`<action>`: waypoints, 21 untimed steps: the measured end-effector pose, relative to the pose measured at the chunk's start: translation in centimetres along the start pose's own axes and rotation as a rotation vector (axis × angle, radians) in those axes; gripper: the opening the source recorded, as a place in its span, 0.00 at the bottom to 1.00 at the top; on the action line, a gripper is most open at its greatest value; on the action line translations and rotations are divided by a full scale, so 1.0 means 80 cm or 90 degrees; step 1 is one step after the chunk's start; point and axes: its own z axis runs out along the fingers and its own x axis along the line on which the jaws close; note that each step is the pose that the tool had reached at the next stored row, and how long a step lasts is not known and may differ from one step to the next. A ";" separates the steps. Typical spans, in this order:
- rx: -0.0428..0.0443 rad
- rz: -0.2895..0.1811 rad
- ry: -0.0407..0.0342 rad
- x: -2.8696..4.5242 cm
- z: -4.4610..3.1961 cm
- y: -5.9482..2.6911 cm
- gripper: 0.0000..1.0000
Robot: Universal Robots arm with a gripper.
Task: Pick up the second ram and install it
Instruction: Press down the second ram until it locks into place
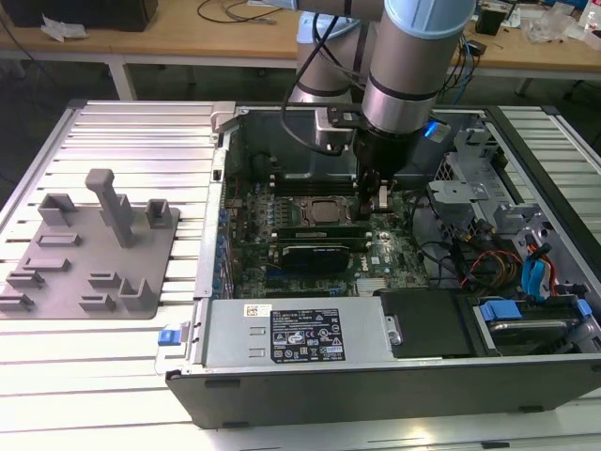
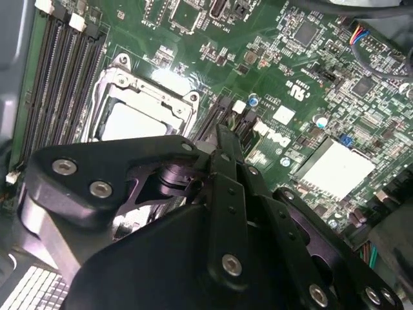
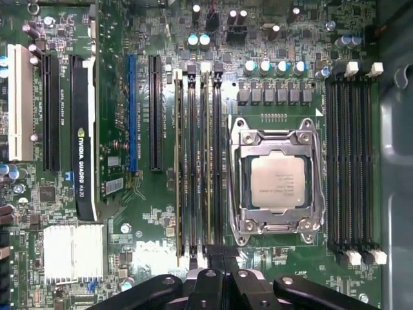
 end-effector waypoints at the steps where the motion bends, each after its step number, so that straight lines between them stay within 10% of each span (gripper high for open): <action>1: 0.0010 0.000 -0.0001 0.0001 0.0039 0.000 0.08; 21: 0.0012 0.000 -0.0016 0.0007 0.0184 0.000 0.08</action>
